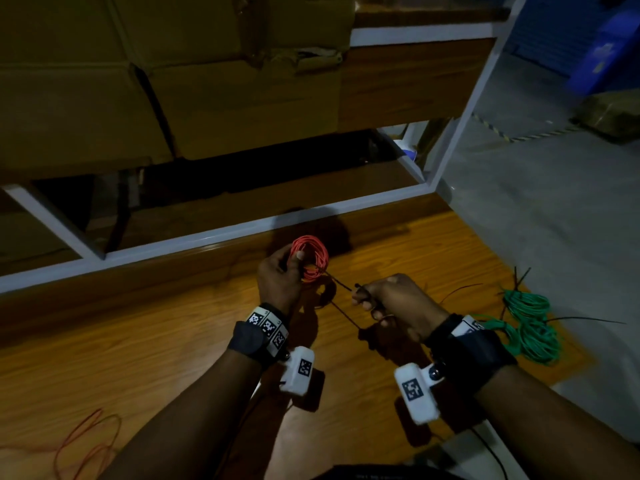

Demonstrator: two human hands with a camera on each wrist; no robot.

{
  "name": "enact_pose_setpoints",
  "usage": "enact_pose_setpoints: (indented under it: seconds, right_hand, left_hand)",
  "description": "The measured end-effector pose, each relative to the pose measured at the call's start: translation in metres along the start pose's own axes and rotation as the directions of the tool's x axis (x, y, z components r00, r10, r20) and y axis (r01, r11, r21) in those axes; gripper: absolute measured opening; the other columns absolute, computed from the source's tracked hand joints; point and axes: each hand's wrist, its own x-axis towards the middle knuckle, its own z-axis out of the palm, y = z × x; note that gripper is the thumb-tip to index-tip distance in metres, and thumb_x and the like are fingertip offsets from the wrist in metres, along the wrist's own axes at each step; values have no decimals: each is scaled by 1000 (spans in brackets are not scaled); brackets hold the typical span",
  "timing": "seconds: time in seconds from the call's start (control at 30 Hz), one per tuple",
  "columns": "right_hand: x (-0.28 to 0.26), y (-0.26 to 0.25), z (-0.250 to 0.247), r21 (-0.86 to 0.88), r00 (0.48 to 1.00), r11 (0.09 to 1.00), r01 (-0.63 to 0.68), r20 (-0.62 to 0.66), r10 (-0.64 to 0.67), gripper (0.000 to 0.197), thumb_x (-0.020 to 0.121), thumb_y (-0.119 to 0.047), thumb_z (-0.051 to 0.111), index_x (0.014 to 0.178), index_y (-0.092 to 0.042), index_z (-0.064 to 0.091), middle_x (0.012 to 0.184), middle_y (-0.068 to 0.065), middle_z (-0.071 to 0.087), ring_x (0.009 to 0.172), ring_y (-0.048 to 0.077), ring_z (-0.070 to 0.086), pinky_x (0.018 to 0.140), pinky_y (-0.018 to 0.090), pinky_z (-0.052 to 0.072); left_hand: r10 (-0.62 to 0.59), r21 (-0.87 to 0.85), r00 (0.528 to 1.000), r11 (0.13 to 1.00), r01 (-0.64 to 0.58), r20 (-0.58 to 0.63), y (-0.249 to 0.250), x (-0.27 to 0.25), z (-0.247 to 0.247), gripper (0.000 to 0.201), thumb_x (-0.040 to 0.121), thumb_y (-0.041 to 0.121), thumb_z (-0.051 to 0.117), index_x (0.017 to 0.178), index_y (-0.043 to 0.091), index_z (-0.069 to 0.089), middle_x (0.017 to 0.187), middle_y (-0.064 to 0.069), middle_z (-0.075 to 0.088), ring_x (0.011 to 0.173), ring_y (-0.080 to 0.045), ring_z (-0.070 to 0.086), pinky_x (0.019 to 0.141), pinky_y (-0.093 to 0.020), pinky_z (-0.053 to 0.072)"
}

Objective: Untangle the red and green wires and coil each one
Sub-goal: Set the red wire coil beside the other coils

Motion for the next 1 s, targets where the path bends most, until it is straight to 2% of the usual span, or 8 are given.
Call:
enact_pose_setpoints:
  seconds: [0.13, 0.23, 0.33, 0.47, 0.67, 0.73, 0.87, 1.0]
  right_hand:
    - [7, -3, 14, 16, 1000, 1000, -2, -14, 2, 20, 91, -21, 70, 84, -5, 78, 65, -2, 60, 50, 13, 43, 49, 28, 32]
    - [14, -3, 21, 76, 999, 997, 11, -38, -9, 22, 93, -22, 71, 88, -1, 77, 68, 1, 62, 47, 13, 41, 46, 26, 31]
    - [19, 2, 28, 166, 999, 986, 29, -42, -22, 20, 91, -24, 75, 83, -6, 72, 73, 9, 58, 46, 12, 40, 43, 23, 31]
    - [18, 10, 26, 220, 998, 973, 68, -30, -63, 21, 91, -28, 77, 78, -12, 72, 66, 0, 61, 48, 11, 43, 46, 24, 33]
    - [18, 19, 17, 268, 994, 959, 97, 20, -106, 20, 89, -32, 78, 78, -17, 76, 69, 0, 61, 51, 12, 44, 48, 26, 34]
    - [15, 19, 16, 276, 990, 954, 117, 44, -134, 19, 91, -31, 77, 78, -17, 75, 69, 0, 60, 52, 11, 43, 48, 26, 34]
    - [10, 19, 14, 298, 986, 946, 131, 61, -155, 25, 94, -26, 73, 98, -1, 73, 68, 1, 57, 51, 11, 41, 46, 24, 33]
    - [9, 24, 10, 271, 987, 953, 138, 40, -154, 29, 94, -26, 73, 103, 1, 73, 67, -2, 58, 49, 9, 42, 46, 23, 34]
  left_hand:
    - [45, 50, 998, 998, -48, 52, -2, -13, -2, 40, 100, 39, 63, 131, 14, 67, 115, -3, 74, 100, -15, 71, 84, -47, 62]
    - [44, 74, 992, 996, -53, 114, 1, -23, 2, 34, 99, 38, 64, 127, 18, 69, 107, 4, 75, 94, -12, 72, 80, -47, 63]
    - [37, 34, 986, 998, -43, 165, 6, -30, 8, 28, 100, 31, 64, 122, 15, 72, 105, 0, 77, 94, -15, 73, 81, -47, 63]
    - [-12, -16, 984, 1000, 15, 178, 7, -31, 9, 29, 99, 25, 66, 125, 12, 70, 108, -3, 77, 95, -16, 74, 83, -44, 62]
    - [19, -103, 972, 995, 5, 234, 17, -31, 12, 25, 99, 15, 67, 124, 13, 69, 107, -3, 76, 84, -7, 72, 67, -20, 57]
    - [26, -137, 976, 991, 4, 217, 19, -30, 15, 31, 98, 14, 67, 129, 15, 66, 114, -7, 74, 90, -14, 72, 71, -24, 59]
    - [-78, -232, 970, 964, 133, 232, 21, -30, 22, 65, 95, 15, 71, 153, 22, 42, 136, -13, 65, 123, -25, 64, 100, -45, 56]
    - [-109, -246, 960, 953, 174, 257, 21, -26, 23, 39, 94, 10, 71, 132, 15, 65, 118, -4, 74, 109, -24, 71, 90, -44, 59]
